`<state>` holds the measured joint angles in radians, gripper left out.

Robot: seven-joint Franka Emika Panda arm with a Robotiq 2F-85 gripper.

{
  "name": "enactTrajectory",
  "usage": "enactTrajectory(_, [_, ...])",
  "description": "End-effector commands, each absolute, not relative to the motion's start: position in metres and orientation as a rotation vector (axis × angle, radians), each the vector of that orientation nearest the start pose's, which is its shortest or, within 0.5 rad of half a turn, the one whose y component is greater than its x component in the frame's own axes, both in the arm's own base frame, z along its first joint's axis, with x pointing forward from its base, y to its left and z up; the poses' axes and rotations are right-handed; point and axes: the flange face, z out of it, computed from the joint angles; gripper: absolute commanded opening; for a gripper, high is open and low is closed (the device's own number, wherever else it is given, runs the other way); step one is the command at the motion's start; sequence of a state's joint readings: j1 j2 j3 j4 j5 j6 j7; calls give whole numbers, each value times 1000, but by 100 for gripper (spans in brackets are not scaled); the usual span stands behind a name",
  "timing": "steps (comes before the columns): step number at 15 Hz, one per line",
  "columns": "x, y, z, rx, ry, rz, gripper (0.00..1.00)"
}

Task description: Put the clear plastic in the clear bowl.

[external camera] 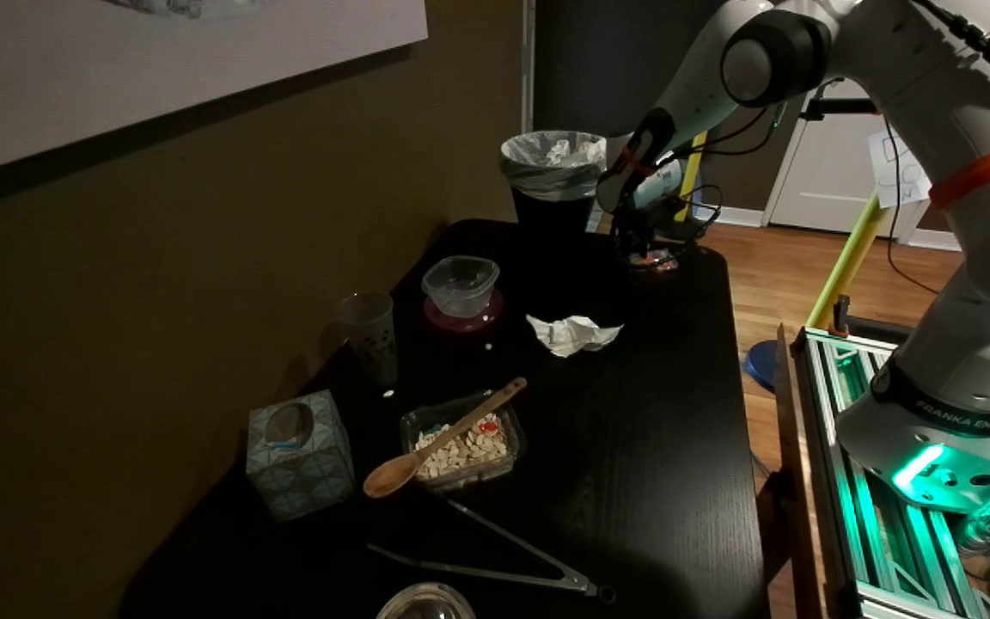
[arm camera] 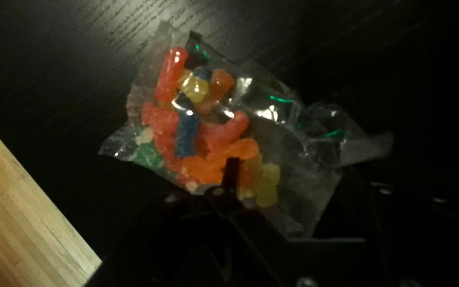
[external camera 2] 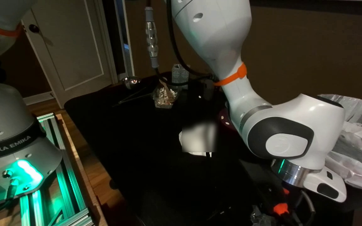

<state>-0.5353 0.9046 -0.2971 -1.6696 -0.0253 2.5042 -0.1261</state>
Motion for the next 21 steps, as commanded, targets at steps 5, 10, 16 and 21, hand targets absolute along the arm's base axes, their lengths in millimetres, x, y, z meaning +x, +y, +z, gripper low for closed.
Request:
enactTrajectory(5, [457, -485, 104, -3157, 1008, 277, 1])
enactTrajectory(10, [435, -493, 131, -3128, 778, 333, 0])
enactTrajectory(16, [414, -467, 170, -3119, 272, 242, 0])
enactTrajectory(21, [408, -417, 199, -3077, -104, 193, 0])
